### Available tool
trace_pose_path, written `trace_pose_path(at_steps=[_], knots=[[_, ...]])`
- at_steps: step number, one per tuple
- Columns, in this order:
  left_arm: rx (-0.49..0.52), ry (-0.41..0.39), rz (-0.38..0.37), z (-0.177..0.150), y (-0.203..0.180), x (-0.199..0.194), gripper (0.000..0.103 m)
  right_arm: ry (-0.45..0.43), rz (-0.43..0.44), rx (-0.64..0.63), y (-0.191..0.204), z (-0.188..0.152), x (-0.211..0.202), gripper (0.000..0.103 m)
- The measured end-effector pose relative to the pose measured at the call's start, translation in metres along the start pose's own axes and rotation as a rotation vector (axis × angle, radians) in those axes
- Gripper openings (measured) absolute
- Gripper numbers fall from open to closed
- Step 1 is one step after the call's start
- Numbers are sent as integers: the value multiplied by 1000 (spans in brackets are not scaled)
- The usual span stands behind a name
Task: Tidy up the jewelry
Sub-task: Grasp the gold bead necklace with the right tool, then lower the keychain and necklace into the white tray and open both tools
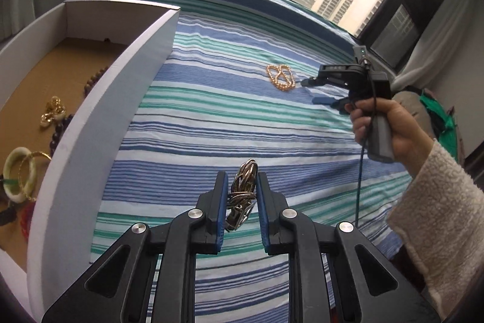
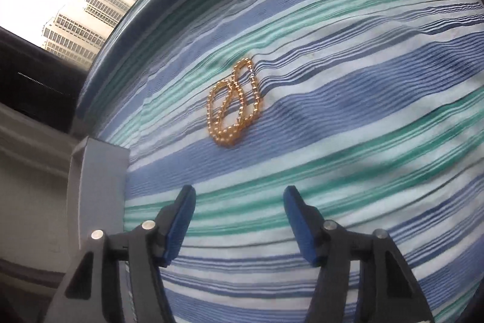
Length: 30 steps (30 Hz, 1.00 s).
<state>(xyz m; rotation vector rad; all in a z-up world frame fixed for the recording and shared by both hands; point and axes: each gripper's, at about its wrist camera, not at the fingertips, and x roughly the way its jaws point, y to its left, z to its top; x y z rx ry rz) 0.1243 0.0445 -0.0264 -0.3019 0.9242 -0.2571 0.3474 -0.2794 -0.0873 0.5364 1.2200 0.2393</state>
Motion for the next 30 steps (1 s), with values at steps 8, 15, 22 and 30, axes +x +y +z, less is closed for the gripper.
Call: trace_pose_path(at_steps=[8, 15, 22, 30], knots=[[-6, -40, 21, -3, 7, -15, 17, -81, -218, -36, 40, 36, 61, 39], [-20, -48, 2, -3, 7, -37, 17, -153, -293, -142, 59, 18, 50, 8], [-35, -79, -66, 7, 1, -89, 17, -259, -129, -266, 94, 0, -47, 8], [-68, -141, -38, 18, 32, -177, 17, -350, 77, -491, 188, -50, -152, 8]])
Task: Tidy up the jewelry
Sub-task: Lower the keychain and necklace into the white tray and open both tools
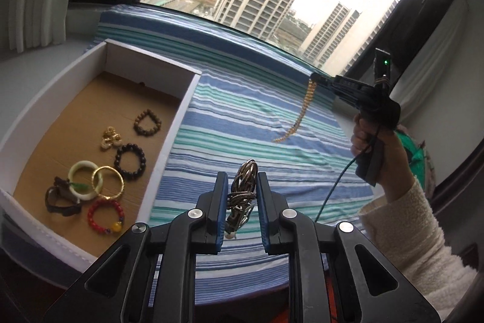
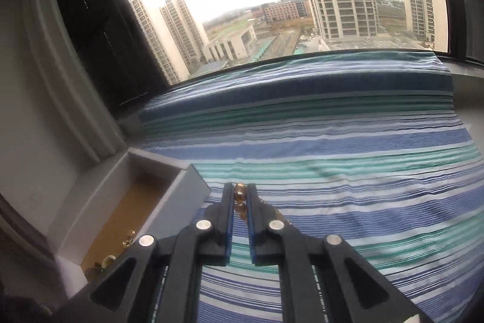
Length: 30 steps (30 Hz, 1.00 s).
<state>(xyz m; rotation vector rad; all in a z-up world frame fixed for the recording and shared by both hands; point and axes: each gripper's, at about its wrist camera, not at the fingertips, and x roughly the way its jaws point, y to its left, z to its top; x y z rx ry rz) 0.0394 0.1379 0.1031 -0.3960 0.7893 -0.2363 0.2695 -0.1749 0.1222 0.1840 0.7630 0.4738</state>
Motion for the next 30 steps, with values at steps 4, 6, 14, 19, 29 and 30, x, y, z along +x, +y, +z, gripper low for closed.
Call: trace_pose_path(at_steps=[4, 6, 14, 19, 29, 30], knots=[[-34, -67, 138, 14, 42, -27, 17, -23, 120, -79, 59, 4, -23, 8], [-58, -77, 194, 20, 65, -28, 17, -31, 171, -111, 87, 5, -28, 8], [-113, -38, 346, 18, 137, 1, 17, 62, 362, -157, 180, 2, 2, 8], [-152, 36, 370, 1, 164, 38, 17, 129, 417, -203, 227, -24, 31, 8], [-150, 110, 450, -27, 170, 83, 27, 349, 410, -263, 275, -87, 101, 8], [-150, 107, 459, -27, 168, 82, 43, 376, 390, -302, 281, -94, 107, 9]])
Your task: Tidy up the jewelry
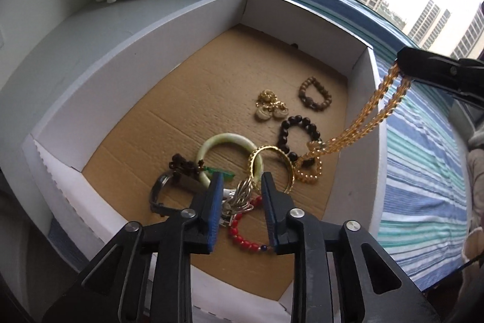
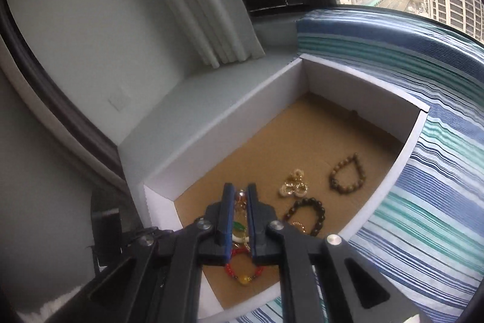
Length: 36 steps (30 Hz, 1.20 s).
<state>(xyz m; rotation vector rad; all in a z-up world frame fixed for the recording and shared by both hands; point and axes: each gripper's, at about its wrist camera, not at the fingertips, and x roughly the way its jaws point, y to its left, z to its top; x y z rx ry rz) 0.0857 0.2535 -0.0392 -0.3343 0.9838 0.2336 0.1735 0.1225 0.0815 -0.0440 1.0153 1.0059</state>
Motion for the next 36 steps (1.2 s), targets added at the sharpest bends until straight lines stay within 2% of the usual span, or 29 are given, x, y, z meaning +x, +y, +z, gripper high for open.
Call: trace_pose_path(at_steps=[1, 3, 4, 5, 6, 7, 11, 13, 17, 20, 26, 30, 36], knots=[[-6, -11, 8, -2, 1, -3, 52, 33, -25, -15, 3, -4, 10, 11], [-16, -46, 45, -5, 0, -11, 83, 90, -68, -23, 4, -14, 26, 11], [-14, -65, 77, -6, -2, -16, 88, 111, -84, -25, 3, -17, 32, 15], [-9, -82, 114, -7, -5, -21, 97, 122, -101, -23, -1, -21, 35, 22], [-4, -101, 149, -8, -8, -25, 101, 123, -120, -19, -3, -23, 38, 43], [0, -116, 180, -9, -11, -27, 101, 120, -135, -17, -6, -25, 41, 59], [4, -128, 298, -10, -16, -26, 102, 126, -160, -41, -13, -36, 43, 63], [11, -135, 327, -11, -17, -27, 102, 131, -185, -67, -13, -43, 43, 67], [25, -135, 330, -17, -21, -29, 102, 110, -226, -143, -5, -54, 38, 69], [42, -136, 340, -19, -26, -31, 102, 87, -241, -183, 2, -59, 33, 76], [20, -116, 373, -18, -30, -34, 102, 64, -259, -210, 7, -60, 25, 77], [-45, -58, 300, -14, -18, -39, 102, 51, -305, -195, 4, -56, 24, 81], [-110, -76, 261, -10, -9, -62, 102, 48, -325, -199, 9, -45, 21, 81]])
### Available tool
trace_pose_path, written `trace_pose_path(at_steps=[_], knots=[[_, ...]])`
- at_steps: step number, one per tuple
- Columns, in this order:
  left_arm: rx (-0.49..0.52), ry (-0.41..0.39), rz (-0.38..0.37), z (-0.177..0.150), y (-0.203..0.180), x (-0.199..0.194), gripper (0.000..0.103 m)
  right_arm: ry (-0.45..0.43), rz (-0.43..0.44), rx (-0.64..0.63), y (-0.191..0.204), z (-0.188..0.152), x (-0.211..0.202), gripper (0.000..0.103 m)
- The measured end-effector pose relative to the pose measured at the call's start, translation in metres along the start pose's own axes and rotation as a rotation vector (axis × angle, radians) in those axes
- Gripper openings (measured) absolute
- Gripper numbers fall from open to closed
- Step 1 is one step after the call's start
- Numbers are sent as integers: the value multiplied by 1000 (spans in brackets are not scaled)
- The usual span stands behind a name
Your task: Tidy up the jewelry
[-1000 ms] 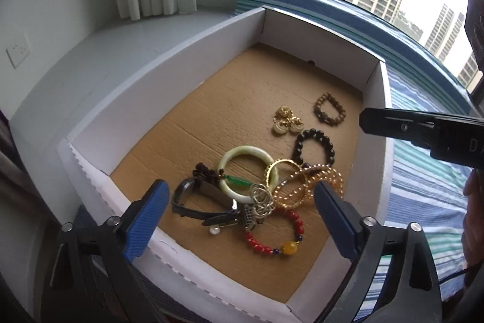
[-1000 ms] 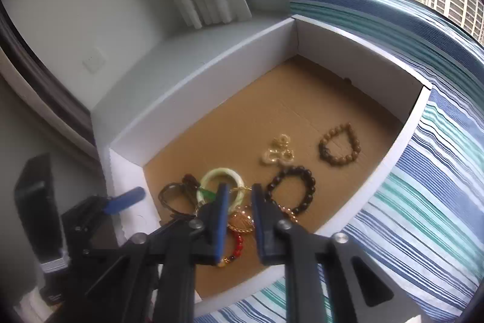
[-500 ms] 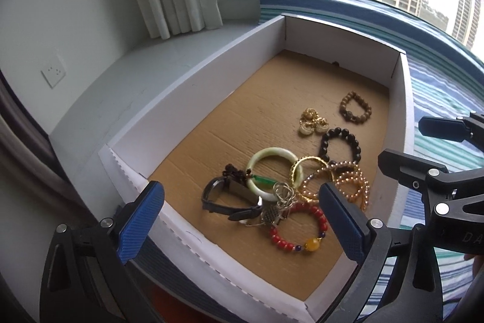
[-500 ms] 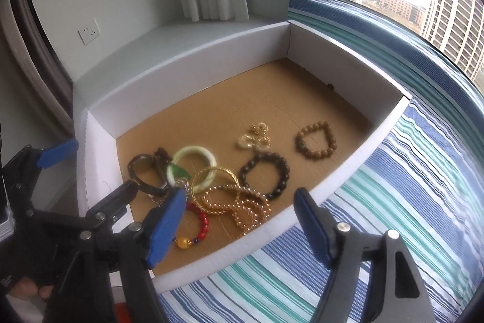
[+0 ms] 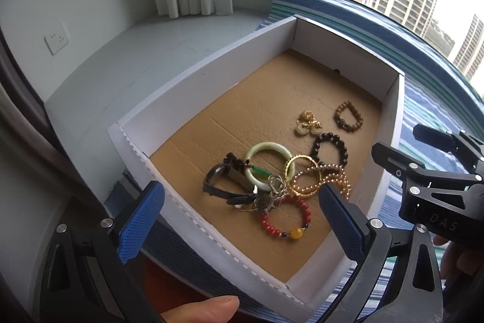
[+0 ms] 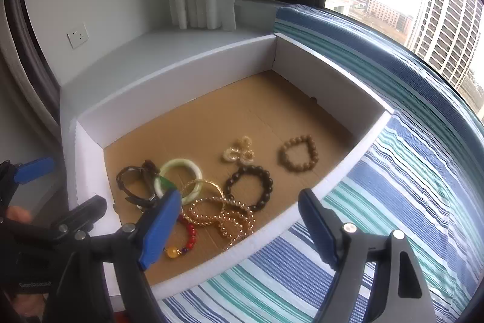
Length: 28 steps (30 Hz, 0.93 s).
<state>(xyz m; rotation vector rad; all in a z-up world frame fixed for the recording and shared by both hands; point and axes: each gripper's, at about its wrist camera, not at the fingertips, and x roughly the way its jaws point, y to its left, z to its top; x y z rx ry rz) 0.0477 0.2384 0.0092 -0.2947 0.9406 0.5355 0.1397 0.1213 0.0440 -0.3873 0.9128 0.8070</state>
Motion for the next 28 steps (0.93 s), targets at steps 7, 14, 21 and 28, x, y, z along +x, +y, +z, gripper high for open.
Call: trace_pose_path(at_steps=[7, 14, 21, 28], knots=[[-15, 3, -13, 4, 2, -6, 102, 24, -16, -18, 1, 3, 1, 81], [-8, 12, -17, 4, -2, -6, 102, 41, -15, -20, 3, 1, 4, 81], [-33, 14, -19, 5, 3, -5, 102, 43, -23, -25, 6, 2, 2, 81], [-64, 15, -36, 2, 8, -2, 101, 48, -23, -24, 6, -1, 3, 81]])
